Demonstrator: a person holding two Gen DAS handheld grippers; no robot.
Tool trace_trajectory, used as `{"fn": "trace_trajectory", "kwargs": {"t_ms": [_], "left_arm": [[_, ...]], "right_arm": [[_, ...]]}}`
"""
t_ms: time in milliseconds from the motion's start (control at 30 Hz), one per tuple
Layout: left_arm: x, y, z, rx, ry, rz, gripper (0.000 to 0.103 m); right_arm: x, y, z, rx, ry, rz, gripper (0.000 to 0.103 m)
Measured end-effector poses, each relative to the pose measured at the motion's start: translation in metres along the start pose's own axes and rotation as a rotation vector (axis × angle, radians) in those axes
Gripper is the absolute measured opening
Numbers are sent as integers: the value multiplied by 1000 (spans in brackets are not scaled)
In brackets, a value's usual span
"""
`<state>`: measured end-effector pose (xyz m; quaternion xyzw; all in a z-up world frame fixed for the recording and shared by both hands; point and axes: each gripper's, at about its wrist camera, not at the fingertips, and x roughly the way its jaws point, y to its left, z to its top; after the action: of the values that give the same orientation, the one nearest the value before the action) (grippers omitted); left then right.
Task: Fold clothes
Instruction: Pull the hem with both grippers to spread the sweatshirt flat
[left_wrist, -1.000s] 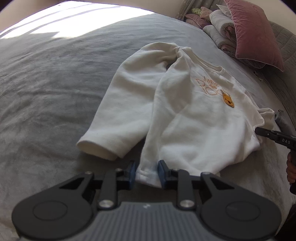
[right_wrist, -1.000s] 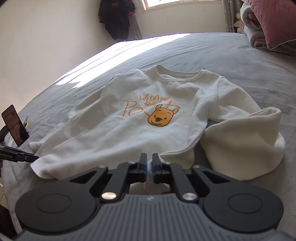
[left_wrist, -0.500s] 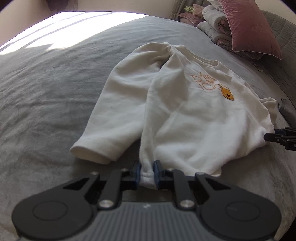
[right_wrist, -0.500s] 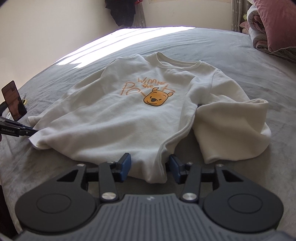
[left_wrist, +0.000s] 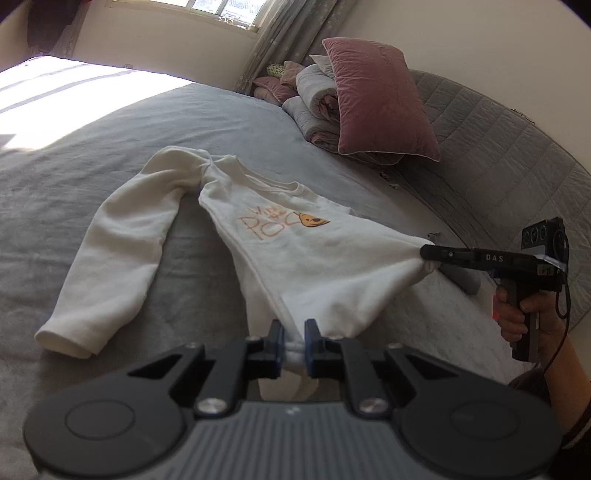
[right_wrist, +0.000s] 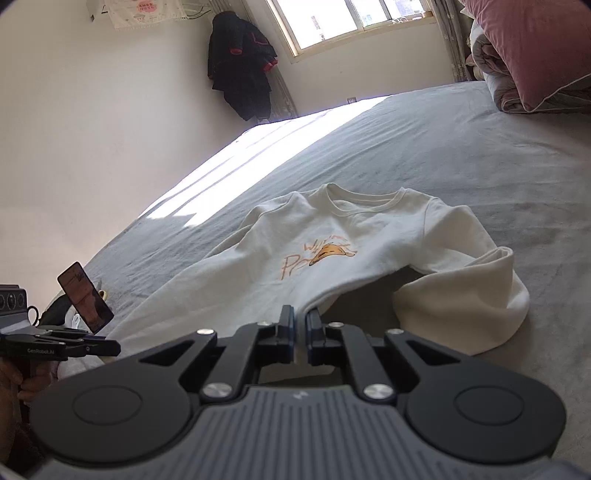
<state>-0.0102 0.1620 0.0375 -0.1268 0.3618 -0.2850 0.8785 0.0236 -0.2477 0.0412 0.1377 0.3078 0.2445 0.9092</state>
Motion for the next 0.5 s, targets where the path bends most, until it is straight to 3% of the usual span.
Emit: {"fn": "trace_trajectory", "kwargs": {"t_ms": [67, 367, 500], "left_arm": [[1, -4, -2, 10, 16, -28, 11], [31, 12, -14, 62, 165, 138, 12], [34, 18, -16, 65, 189, 156, 12]], "right_arm": [[-5, -1, 4, -1, -16, -6, 8], [21, 1, 4, -25, 22, -41, 8], [34, -1, 5, -11, 22, -19, 8]]}}
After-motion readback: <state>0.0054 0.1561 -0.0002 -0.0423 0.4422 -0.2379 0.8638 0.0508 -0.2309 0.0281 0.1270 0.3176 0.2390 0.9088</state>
